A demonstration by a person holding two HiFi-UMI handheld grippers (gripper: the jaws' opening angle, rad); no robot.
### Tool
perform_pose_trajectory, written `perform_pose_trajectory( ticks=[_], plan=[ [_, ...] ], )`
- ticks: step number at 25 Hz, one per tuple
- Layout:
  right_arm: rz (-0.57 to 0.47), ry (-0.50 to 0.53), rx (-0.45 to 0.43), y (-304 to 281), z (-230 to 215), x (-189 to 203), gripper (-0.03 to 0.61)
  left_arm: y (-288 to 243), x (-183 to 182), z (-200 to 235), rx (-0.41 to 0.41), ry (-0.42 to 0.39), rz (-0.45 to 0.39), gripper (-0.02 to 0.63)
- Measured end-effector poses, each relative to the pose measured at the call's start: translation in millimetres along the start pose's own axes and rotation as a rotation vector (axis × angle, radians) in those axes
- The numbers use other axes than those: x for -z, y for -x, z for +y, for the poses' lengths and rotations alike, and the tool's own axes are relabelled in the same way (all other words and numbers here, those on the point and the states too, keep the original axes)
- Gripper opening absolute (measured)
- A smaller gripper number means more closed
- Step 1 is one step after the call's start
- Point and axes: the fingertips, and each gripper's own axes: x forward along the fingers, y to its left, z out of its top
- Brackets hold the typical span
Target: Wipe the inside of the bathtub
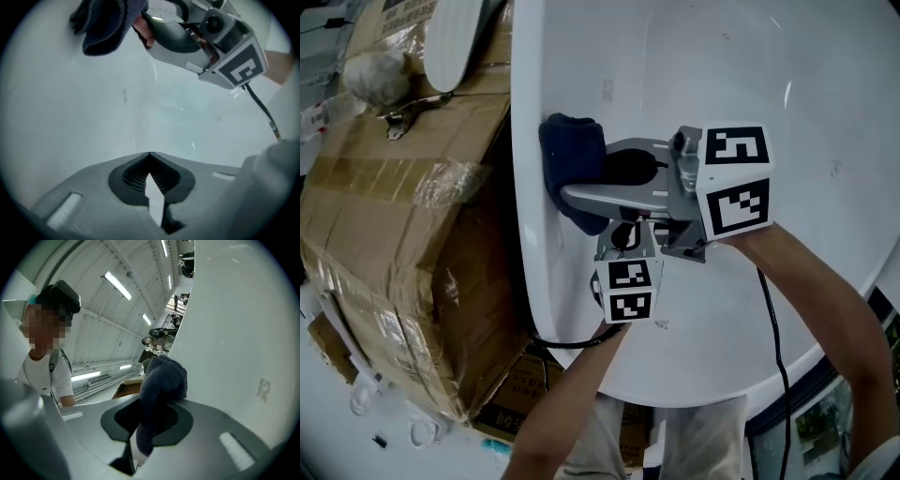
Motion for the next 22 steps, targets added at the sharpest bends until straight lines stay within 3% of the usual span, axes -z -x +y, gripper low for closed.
perform_pose_trajectory(
  ticks=[3, 13, 22],
  plan=[
    [-0.009, 0.012, 0.015, 9, -6, 5, 0.049, -1, 0, -1, 0.004, -0.003, -0.001, -0.002],
    [-0.047, -0.066, 0.338, 63, -115, 56, 0.049, -10, 6, 16, -0.016, -0.002, 0.006, -0.002],
    [0.007, -0.154, 0.535, 102, -199, 124, 0.049, -25, 23, 18, -0.003, 0.004, 0.032, -0.002]
  ],
)
